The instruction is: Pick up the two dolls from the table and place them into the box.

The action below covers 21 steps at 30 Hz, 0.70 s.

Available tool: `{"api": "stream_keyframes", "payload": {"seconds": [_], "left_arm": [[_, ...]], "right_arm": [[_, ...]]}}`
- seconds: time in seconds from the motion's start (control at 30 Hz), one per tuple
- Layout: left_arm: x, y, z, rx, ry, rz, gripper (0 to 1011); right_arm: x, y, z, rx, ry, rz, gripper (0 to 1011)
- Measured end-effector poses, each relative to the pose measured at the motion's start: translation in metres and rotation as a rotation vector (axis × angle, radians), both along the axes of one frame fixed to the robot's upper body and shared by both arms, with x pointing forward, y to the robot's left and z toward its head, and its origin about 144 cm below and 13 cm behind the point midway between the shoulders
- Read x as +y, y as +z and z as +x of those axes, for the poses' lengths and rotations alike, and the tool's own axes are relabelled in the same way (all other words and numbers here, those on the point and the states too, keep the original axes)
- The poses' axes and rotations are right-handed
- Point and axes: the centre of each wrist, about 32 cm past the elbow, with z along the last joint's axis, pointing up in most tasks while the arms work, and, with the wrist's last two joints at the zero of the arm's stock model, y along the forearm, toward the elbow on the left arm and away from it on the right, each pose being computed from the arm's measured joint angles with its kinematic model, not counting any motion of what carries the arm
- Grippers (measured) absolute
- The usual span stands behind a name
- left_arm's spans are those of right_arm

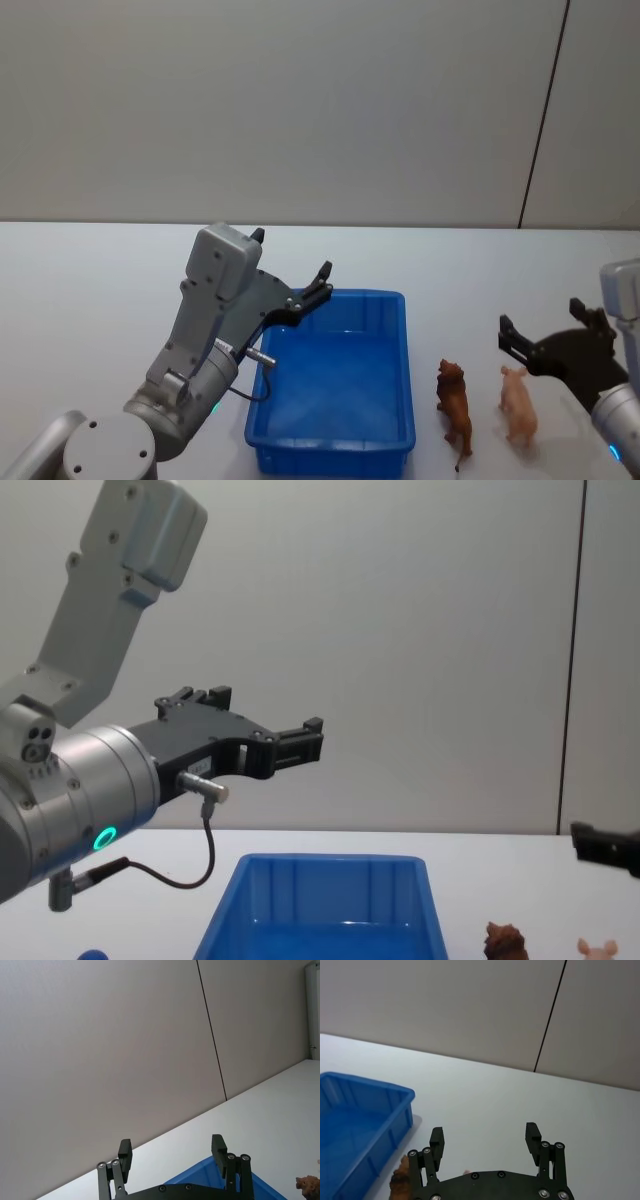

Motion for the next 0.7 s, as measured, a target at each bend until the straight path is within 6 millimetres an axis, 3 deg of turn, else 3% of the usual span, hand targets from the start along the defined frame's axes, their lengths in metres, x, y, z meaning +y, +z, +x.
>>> {"api": "stream_keyframes", "payload": {"seconds": [0.7], "left_arm": [[0.0, 0.0, 0.0, 0.0, 0.0, 0.0, 1001]], "right_arm": [[0.004, -0.021, -0.01, 0.146, -0.047, -0.06, 1001]]}}
